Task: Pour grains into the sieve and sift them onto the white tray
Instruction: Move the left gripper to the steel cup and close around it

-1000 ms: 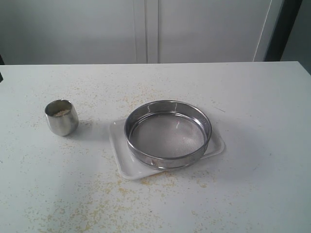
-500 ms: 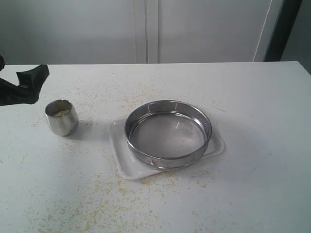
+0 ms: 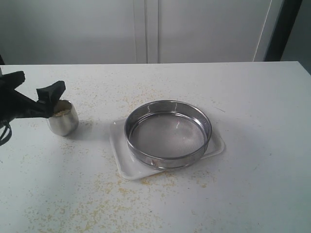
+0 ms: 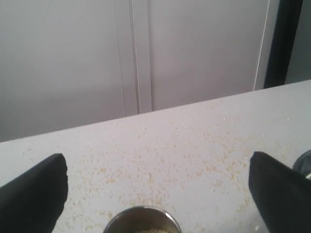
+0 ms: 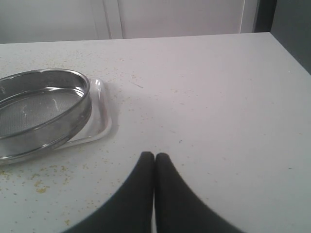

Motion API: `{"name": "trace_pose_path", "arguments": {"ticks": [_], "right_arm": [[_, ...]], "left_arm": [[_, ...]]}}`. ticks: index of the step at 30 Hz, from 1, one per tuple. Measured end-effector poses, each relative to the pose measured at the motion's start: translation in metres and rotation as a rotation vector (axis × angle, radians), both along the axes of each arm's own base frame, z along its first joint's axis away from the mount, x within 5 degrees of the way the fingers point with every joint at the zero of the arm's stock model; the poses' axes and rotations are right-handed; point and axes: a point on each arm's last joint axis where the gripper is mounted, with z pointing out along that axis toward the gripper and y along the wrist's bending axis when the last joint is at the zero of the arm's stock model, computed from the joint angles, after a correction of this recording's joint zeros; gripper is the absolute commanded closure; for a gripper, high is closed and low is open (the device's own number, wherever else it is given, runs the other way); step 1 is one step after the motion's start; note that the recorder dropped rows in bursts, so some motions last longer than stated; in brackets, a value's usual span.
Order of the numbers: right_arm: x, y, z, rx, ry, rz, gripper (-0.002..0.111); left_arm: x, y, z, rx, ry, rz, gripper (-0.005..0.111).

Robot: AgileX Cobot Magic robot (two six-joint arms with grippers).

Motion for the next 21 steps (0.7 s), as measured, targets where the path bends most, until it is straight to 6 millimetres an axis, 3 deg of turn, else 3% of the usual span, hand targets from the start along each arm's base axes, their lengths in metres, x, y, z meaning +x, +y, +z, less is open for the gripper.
{"name": "trace_pose_path", "arguments": {"ticks": [7, 21], "right_arm": [[0.0, 0.0, 0.0, 0.001, 0.0, 0.0, 0.108], [0.0, 0.0, 0.0, 0.001, 0.0, 0.0, 0.108]], "left_arm": [[0.012, -0.002, -0.03, 0.028, 0.089, -0.005, 0.002], [0.047, -0.007, -0.051, 0.031, 0.111, -0.025, 0.002]]}}
